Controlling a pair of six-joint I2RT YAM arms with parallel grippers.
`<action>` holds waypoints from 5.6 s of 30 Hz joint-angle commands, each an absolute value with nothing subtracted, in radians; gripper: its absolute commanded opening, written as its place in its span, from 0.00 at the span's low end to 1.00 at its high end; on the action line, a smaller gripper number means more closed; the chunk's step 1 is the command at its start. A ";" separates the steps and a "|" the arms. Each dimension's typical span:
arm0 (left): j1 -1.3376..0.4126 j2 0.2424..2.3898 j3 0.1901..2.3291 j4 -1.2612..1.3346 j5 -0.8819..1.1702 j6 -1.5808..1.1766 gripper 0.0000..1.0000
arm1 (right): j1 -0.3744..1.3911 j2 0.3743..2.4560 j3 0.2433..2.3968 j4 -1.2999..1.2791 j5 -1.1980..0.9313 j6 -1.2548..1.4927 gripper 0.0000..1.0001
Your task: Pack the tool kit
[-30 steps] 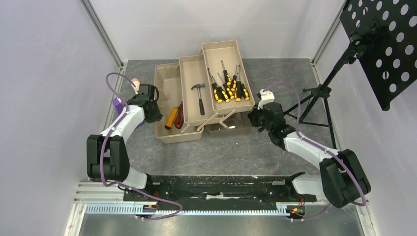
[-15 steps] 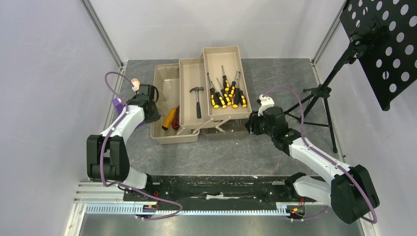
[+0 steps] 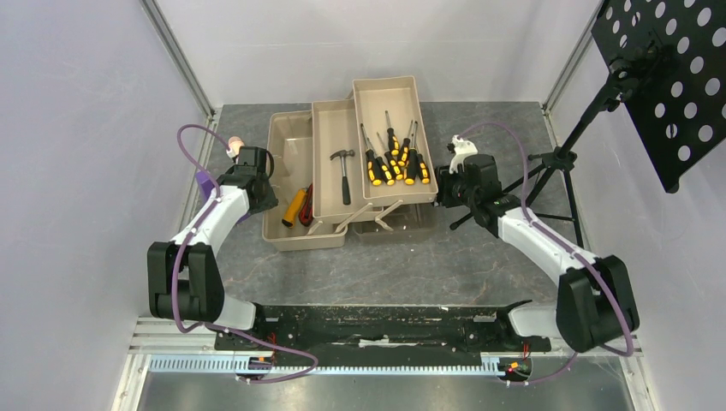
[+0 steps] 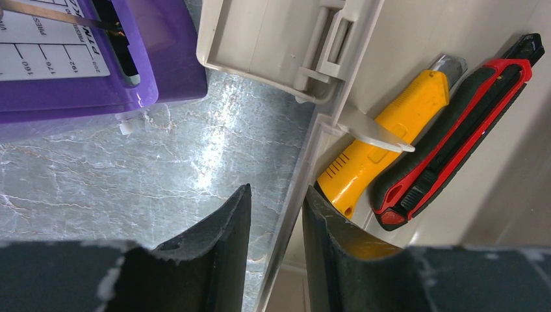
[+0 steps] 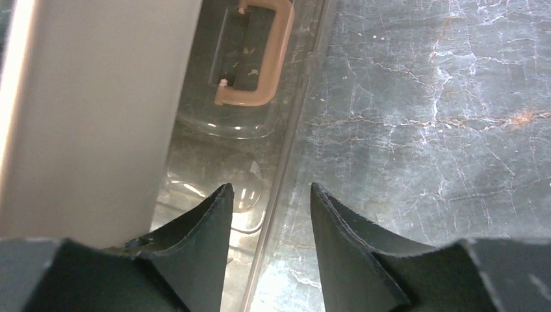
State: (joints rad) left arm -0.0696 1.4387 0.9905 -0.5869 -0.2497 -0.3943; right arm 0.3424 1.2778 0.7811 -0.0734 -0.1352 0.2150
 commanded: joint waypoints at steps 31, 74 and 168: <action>-0.062 1.384 0.997 -0.551 -0.223 -0.372 0.46 | 0.422 1.456 1.110 -0.258 0.084 0.092 0.00; -0.049 1.126 0.685 -0.276 0.220 -0.797 0.71 | 0.679 1.508 1.714 -0.430 0.635 -0.489 0.00; -0.046 1.212 0.669 0.091 0.382 -1.014 0.86 | 0.691 1.463 1.321 -0.175 0.073 -0.037 0.73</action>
